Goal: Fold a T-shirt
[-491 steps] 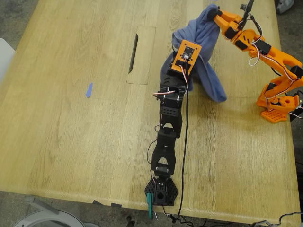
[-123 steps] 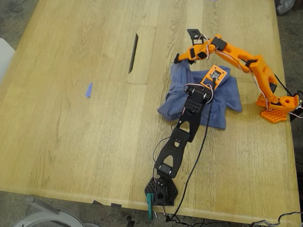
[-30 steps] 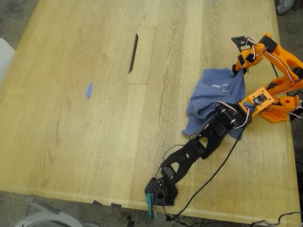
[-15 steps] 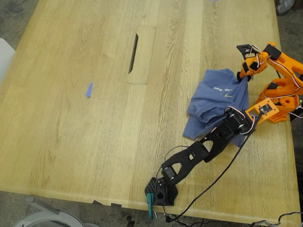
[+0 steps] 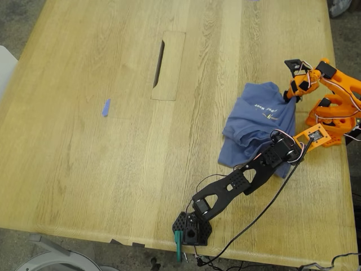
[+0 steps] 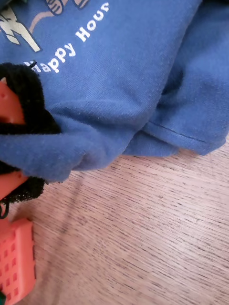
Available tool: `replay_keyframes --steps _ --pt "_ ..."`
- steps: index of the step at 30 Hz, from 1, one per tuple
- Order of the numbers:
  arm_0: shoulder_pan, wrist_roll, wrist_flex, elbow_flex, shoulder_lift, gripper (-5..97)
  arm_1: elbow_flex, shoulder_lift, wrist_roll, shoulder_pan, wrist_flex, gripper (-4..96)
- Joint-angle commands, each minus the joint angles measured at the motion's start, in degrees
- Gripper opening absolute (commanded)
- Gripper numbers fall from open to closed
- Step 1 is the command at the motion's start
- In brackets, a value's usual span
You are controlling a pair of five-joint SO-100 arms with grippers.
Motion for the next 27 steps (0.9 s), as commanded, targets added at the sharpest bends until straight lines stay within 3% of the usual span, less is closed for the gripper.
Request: replay_keyframes --steps 1,4,6,11,13,19,27 --pt "-0.88 -0.88 -0.79 -3.6 1.76 0 1.32 1.93 0.44 0.18 -1.93 0.0" --pt "-1.32 -2.64 -0.88 -3.6 0.79 6 3.16 3.08 0.53 0.62 -2.9 0.0" --pt "-1.49 -6.42 -0.35 -3.52 0.53 18 4.31 4.13 0.53 0.62 -3.34 1.7" --pt "-1.67 -11.78 0.44 -3.52 0.62 58 6.94 7.29 0.97 1.76 -3.52 33.0" --pt "-1.85 -13.1 0.62 -3.52 0.79 64 7.21 8.09 0.97 1.85 -2.9 37.6" --pt "-2.02 -16.08 2.81 -3.52 1.41 78 6.77 8.79 1.23 2.37 -3.08 38.1" --pt "-0.7 -16.17 5.63 -3.43 4.39 80 3.52 8.35 0.62 4.57 -1.85 37.2"
